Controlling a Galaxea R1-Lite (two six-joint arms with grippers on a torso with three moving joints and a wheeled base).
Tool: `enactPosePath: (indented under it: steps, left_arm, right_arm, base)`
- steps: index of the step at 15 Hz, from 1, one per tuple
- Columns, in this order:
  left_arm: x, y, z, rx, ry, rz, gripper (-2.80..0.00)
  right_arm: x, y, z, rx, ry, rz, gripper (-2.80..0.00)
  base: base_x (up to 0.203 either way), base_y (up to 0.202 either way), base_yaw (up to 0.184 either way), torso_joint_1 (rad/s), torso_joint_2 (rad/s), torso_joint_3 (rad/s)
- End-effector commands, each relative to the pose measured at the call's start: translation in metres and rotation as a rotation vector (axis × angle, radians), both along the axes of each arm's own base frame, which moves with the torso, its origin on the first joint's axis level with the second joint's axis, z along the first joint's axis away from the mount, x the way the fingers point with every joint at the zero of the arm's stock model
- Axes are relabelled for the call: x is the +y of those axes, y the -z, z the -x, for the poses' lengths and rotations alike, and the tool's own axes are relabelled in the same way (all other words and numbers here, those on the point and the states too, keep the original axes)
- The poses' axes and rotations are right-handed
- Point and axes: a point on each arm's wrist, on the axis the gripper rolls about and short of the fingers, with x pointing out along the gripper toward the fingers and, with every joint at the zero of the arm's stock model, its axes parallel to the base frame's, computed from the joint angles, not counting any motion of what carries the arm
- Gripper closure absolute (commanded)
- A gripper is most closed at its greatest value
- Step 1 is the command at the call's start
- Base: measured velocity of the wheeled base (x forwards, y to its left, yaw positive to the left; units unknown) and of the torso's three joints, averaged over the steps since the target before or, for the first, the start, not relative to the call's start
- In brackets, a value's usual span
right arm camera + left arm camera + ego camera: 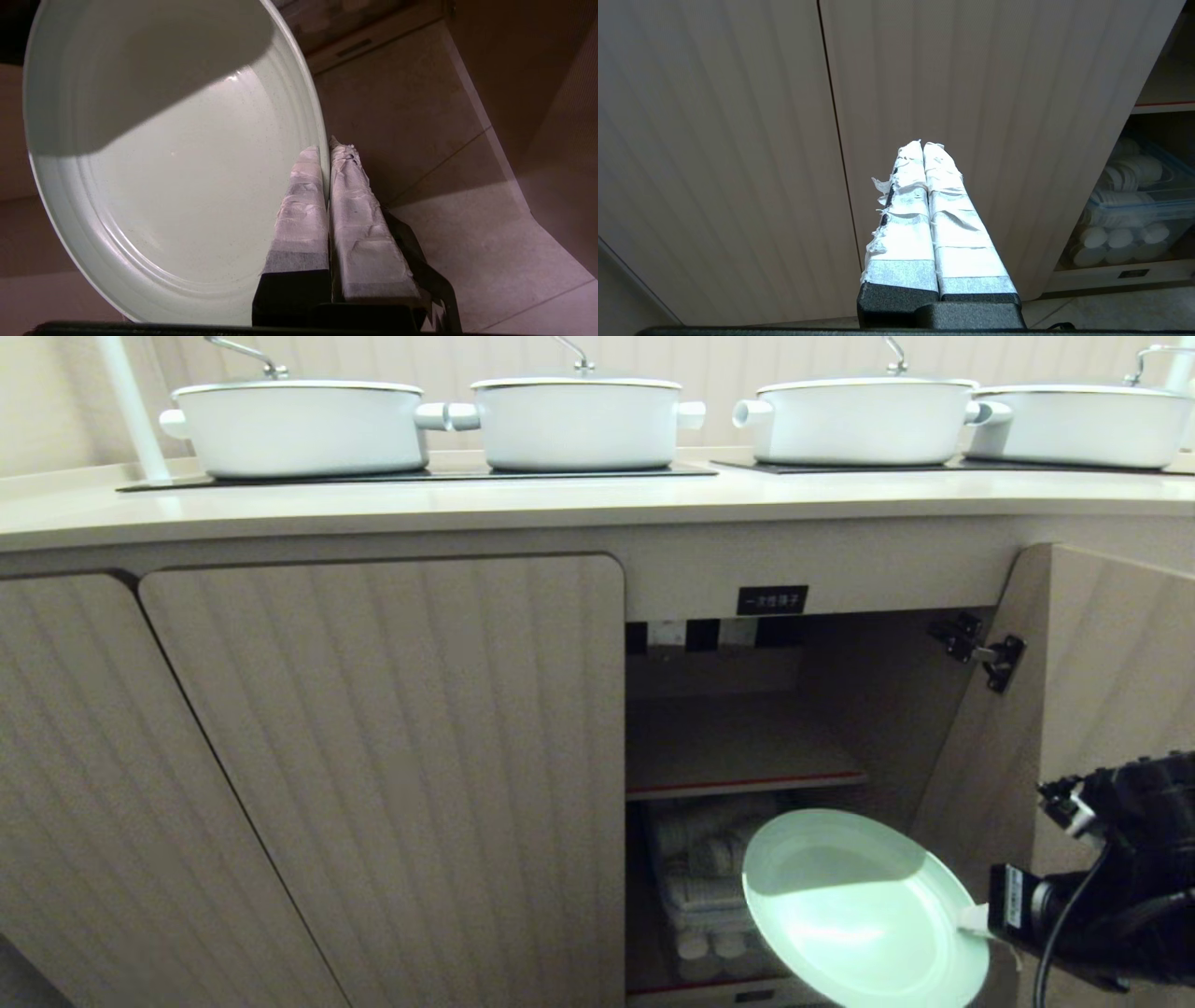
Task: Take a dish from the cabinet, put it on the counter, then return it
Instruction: Put it back into the cabinet
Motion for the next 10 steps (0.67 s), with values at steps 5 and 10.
enactPosePath:
  steps: [5, 10]
  left_arm:
    - [0.000, 0.000, 0.000, -0.001, 0.000, 0.000, 0.00]
    - [0.000, 0.000, 0.000, -0.001, -0.001, 0.000, 0.00]
  right_arm:
    - [0.003, 0.005, -0.021, 0.027, 0.002, 0.002, 0.00]
    - [0.006, 0.011, -0.044, 0.040, 0.009, -0.002, 0.00]
  base:
    - [0.000, 0.000, 0.000, 0.000, 0.00, 0.000]
    - [0.000, 0.000, 0.000, 0.000, 0.00, 0.000]
